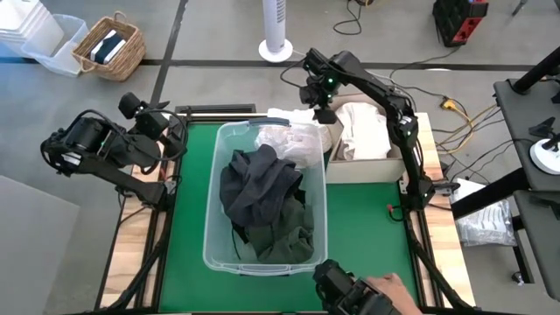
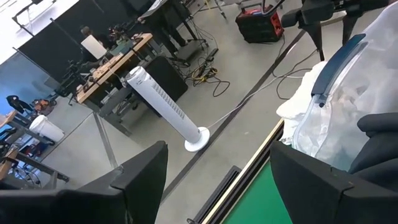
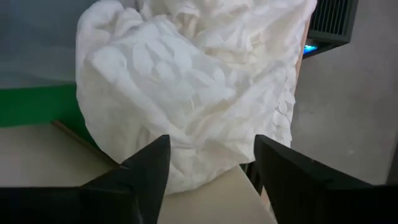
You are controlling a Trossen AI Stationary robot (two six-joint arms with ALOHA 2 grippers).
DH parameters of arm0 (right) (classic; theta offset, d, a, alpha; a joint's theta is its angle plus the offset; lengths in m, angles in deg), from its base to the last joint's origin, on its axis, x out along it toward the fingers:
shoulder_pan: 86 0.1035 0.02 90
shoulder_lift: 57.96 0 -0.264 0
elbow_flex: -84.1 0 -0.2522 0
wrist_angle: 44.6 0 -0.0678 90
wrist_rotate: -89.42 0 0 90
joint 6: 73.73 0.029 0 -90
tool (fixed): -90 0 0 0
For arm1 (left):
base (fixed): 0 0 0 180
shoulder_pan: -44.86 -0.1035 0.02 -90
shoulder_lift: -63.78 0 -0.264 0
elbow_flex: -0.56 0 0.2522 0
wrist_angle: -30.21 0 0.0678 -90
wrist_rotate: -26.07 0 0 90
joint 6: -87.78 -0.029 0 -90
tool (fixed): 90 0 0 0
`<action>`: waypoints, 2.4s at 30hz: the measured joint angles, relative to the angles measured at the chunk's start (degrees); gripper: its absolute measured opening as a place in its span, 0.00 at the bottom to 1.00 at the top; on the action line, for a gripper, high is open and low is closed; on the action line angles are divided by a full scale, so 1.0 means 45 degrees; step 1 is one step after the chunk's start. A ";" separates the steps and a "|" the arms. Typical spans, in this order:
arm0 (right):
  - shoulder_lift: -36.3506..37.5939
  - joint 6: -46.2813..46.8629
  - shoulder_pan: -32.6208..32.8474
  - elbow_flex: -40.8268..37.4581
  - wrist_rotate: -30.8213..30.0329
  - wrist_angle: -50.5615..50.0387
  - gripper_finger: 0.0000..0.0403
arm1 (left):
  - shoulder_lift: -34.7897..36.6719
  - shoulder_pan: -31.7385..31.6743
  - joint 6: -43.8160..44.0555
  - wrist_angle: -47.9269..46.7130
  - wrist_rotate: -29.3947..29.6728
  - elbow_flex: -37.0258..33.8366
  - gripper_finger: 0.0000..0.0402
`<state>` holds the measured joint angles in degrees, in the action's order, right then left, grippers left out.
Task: Sort clothes
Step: Put the white blouse into the laundry organizer
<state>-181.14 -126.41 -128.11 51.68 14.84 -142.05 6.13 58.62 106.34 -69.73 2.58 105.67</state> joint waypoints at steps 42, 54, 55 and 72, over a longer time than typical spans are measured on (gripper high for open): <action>0.0015 0.0329 0.0636 -0.1651 0.0243 0.1085 0.31 | -0.0015 0.0005 0.0107 0.0005 -0.0014 0.0000 0.64; 0.0015 0.0373 0.0636 -0.1536 0.0228 0.0992 0.03 | -0.0015 0.0004 0.0107 0.0006 -0.0014 -0.0005 0.64; 0.0034 0.0372 0.0636 -0.1452 0.0223 0.0997 0.02 | -0.0019 0.0000 0.0112 0.0010 -0.0018 -0.0007 0.64; 0.1874 0.0712 0.0700 0.0005 -0.0124 0.1485 0.02 | -0.0039 0.0001 0.0335 0.0010 -0.0018 -0.0010 0.64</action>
<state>-172.70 -123.21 -124.96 51.70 14.29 -135.36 5.96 58.62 107.85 -69.68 2.50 105.63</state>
